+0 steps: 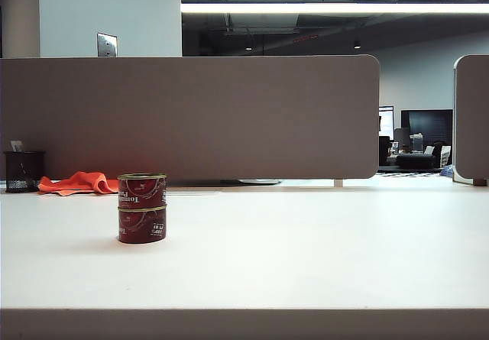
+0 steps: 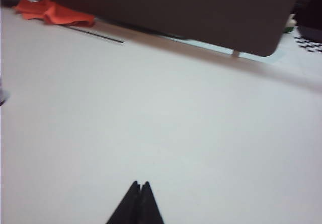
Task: Stack a can of tomatoes on the right onto the can of tomatoes on the left.
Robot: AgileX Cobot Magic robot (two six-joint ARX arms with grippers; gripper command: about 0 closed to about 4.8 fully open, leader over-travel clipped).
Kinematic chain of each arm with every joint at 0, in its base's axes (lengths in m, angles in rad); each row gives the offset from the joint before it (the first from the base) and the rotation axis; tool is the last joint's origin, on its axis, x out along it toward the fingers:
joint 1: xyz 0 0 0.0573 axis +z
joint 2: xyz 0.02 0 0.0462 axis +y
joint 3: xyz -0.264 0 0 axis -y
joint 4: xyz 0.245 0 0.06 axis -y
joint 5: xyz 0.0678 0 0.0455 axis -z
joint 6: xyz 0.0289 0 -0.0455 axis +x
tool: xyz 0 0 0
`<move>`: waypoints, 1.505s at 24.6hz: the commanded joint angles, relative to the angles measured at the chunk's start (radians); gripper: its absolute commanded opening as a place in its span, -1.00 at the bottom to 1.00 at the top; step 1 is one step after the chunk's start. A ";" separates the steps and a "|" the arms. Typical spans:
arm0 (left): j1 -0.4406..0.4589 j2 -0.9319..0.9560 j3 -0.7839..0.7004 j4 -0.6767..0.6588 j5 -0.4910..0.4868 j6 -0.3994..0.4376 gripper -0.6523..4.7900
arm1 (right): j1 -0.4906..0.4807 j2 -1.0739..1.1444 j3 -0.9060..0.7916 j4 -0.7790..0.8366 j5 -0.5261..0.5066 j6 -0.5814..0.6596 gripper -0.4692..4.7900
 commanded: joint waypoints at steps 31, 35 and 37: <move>0.000 0.001 0.003 0.011 -0.075 0.027 -0.78 | -0.166 -0.003 -0.066 0.204 -0.089 0.058 -0.82; 0.000 0.001 0.003 0.011 -0.075 0.027 -0.78 | -0.229 -0.003 -0.103 0.368 -0.125 0.058 -0.82; 0.000 0.001 0.003 0.011 -0.075 0.027 -0.78 | -0.255 -0.003 -0.106 0.396 -0.129 0.058 -0.82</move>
